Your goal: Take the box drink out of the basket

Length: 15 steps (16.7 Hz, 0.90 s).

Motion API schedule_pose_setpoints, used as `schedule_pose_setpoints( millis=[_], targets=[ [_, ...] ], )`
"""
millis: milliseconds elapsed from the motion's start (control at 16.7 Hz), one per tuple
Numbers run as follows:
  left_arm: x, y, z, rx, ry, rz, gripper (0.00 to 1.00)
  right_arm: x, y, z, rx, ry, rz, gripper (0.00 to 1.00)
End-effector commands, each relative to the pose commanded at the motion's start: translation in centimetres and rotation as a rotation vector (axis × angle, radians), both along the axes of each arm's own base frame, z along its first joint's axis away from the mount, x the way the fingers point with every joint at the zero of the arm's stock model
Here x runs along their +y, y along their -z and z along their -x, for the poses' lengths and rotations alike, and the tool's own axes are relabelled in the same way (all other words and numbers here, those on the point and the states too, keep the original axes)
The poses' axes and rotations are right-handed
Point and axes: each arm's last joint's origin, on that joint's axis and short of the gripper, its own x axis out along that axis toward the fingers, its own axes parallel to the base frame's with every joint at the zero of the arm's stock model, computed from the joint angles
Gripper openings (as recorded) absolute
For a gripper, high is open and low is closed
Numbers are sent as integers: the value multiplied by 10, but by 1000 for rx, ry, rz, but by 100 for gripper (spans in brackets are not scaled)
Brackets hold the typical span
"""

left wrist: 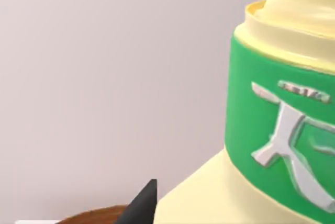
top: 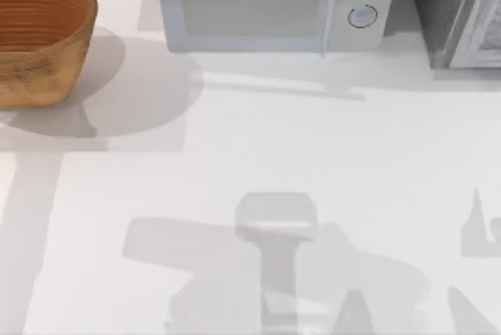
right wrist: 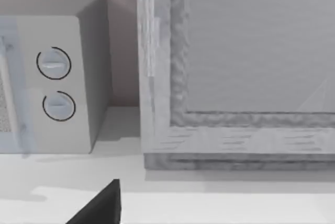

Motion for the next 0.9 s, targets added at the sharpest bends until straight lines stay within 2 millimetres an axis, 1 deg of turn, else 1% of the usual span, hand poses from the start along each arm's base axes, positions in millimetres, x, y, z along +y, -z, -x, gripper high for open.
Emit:
schedule_pose_setpoints(
  millis=[120, 180, 240, 360, 540, 660, 720, 900],
  targets=[
    [-5, 22, 35, -11, -1, -2, 0, 0, 0, 0, 0, 0, 0, 100],
    [-6, 35, 49, -15, -1, -3, 0, 0, 0, 0, 0, 0, 0, 100],
    [-8, 49, 60, -17, -2, -4, 0, 0, 0, 0, 0, 0, 0, 100],
    [-9, 78, 75, -12, -5, -5, 0, 0, 0, 0, 0, 0, 0, 100],
    [-11, 115, 84, 15, -9, -4, 0, 0, 0, 0, 0, 0, 0, 100],
    [-11, 132, 85, 36, -11, -3, 0, 0, 0, 0, 0, 0, 0, 100],
    [-11, 135, 85, 42, -11, -3, 0, 0, 0, 0, 0, 0, 0, 100],
    [-11, 136, 85, 43, -12, -3, 0, 0, 0, 0, 0, 0, 0, 100]
  ],
)
